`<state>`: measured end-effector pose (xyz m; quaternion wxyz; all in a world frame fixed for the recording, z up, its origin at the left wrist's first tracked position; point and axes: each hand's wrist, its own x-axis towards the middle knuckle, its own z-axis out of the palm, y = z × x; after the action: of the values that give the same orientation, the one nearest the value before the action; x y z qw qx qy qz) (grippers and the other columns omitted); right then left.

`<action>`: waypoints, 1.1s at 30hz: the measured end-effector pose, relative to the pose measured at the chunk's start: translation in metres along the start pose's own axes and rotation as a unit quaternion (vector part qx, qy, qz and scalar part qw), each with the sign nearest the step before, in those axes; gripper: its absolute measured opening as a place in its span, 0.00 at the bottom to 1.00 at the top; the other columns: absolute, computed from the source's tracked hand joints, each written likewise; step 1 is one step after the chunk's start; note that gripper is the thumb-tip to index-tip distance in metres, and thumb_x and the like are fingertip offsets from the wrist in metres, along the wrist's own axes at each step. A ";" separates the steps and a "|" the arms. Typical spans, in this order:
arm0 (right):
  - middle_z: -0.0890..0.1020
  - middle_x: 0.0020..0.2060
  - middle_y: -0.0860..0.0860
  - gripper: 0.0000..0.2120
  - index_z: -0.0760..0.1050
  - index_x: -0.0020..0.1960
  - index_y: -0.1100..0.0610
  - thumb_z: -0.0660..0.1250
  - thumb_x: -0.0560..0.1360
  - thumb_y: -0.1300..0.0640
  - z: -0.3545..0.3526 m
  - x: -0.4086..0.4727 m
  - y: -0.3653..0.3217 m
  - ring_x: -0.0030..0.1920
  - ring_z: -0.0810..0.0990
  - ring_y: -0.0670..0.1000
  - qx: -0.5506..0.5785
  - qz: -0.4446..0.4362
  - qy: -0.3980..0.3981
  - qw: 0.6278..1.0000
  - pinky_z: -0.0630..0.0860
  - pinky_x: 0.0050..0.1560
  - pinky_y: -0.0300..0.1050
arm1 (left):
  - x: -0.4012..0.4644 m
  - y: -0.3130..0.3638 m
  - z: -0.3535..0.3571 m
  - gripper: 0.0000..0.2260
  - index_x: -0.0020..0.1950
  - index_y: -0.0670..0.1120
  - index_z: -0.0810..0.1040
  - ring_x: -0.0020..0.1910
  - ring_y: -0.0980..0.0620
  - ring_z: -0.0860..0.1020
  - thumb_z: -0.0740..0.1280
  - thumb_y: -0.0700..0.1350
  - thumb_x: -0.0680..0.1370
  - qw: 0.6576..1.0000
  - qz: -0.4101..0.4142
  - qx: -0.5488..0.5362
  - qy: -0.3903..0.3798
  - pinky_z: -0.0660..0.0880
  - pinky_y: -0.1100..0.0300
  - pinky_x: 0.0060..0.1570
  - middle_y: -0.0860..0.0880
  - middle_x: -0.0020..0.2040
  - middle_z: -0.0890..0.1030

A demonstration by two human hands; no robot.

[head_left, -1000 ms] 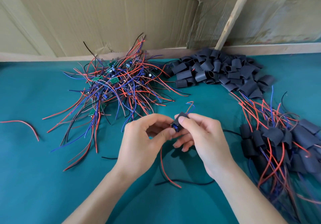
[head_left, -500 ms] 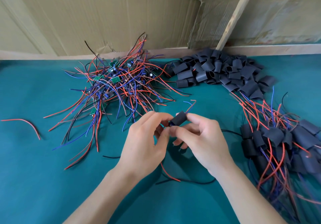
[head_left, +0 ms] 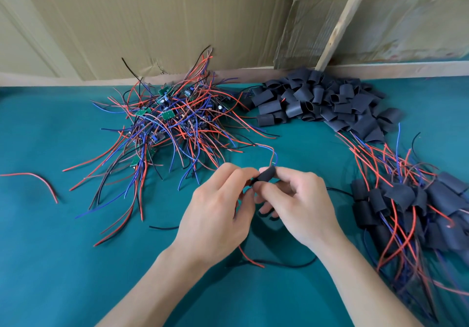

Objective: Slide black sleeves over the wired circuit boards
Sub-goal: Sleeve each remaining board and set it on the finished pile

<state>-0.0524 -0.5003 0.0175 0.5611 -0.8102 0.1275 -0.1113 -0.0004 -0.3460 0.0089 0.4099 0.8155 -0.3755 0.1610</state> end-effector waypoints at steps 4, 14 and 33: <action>0.84 0.30 0.52 0.10 0.82 0.44 0.42 0.67 0.68 0.40 -0.001 0.000 0.001 0.31 0.84 0.55 -0.039 -0.017 0.012 0.999 0.82 0.39 0.59 | 0.001 -0.001 0.000 0.12 0.60 0.47 0.79 0.40 0.52 0.76 0.68 0.38 0.77 1.000 -0.012 -0.018 0.003 0.77 0.52 0.38 0.54 0.48 0.76; 0.84 0.31 0.52 0.11 0.81 0.48 0.47 0.67 0.68 0.46 -0.002 0.002 0.008 0.33 0.84 0.53 -0.040 -0.027 0.006 0.999 0.82 0.42 0.55 | 0.003 -0.002 -0.001 0.11 0.57 0.48 0.81 0.40 0.55 0.77 0.72 0.38 0.77 0.996 -0.035 -0.079 -0.015 0.75 0.64 0.41 0.55 0.44 0.78; 0.83 0.29 0.51 0.16 0.82 0.45 0.48 0.63 0.74 0.37 -0.007 0.002 0.005 0.31 0.84 0.50 -0.051 -0.060 0.016 0.997 0.79 0.37 0.46 | 0.008 -0.006 -0.003 0.04 0.46 0.47 0.85 0.35 0.54 0.81 0.74 0.38 0.77 0.921 -0.217 -0.321 -0.024 0.78 0.62 0.40 0.53 0.37 0.84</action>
<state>-0.0533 -0.5089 0.0153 0.5093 -0.8421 0.0930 -0.1511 0.0095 -0.3449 0.0117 0.6656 0.7052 -0.2306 -0.0810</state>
